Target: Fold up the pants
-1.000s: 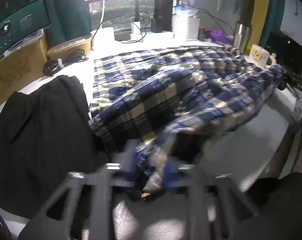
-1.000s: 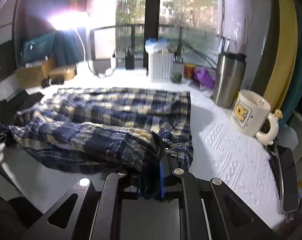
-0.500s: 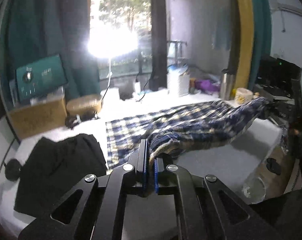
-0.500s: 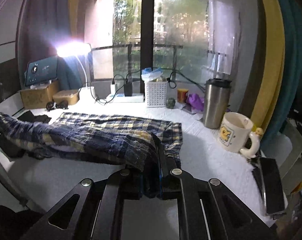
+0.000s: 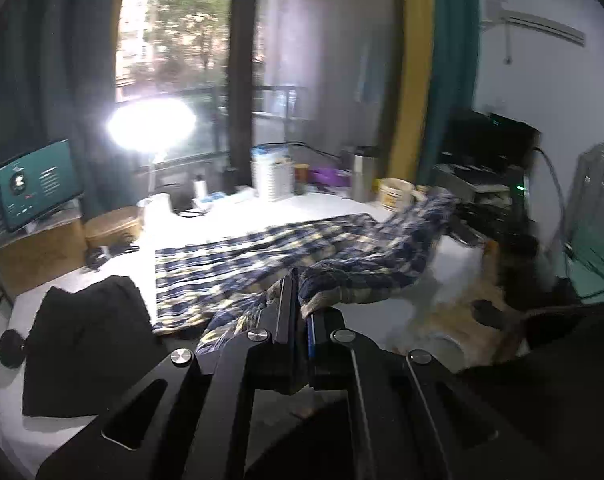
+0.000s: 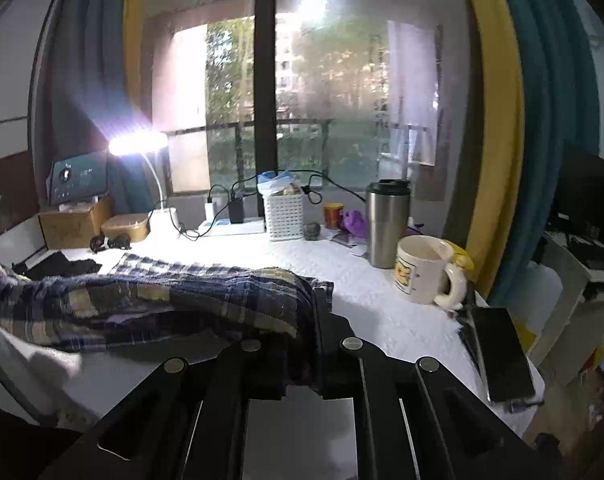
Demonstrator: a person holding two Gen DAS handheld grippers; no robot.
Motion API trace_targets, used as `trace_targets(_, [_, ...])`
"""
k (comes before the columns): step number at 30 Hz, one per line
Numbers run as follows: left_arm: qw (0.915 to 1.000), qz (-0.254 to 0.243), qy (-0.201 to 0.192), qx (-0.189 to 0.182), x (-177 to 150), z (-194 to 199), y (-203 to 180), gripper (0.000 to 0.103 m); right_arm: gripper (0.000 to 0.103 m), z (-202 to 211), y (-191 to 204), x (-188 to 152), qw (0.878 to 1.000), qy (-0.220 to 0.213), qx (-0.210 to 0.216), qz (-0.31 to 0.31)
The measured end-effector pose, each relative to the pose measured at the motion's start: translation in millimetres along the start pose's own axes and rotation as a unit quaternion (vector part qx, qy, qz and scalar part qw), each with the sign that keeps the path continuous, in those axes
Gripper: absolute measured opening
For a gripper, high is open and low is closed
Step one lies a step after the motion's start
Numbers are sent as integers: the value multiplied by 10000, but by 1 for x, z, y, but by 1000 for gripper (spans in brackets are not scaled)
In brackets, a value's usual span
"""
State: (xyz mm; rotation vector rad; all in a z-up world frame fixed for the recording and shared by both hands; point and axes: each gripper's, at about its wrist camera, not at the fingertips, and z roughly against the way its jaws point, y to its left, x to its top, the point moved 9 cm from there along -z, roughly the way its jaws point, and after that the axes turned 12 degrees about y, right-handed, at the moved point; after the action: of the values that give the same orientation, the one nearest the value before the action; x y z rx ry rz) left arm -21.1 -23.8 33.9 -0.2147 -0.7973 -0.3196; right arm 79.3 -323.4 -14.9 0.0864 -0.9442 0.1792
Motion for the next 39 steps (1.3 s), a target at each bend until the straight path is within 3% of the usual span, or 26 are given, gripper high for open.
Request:
trace_targets(7, [9995,-324,35,21,-1,12,-28,3,9,29,-22,-17,9996,-141,13,-241])
trace_targets(16, [9986,-322,291,307,-6,-7,-17,3,9,15,-16,-31,9996,36,136,-252])
trace_targets(23, [9982,-273,358,394,7,-22,12,3,9,2,-15,-7,9997,16,105,-201])
trace_targets(39, [9965,-26,247,803,65,-91,102,3,9,-82,0,53,9989,403,87,-207])
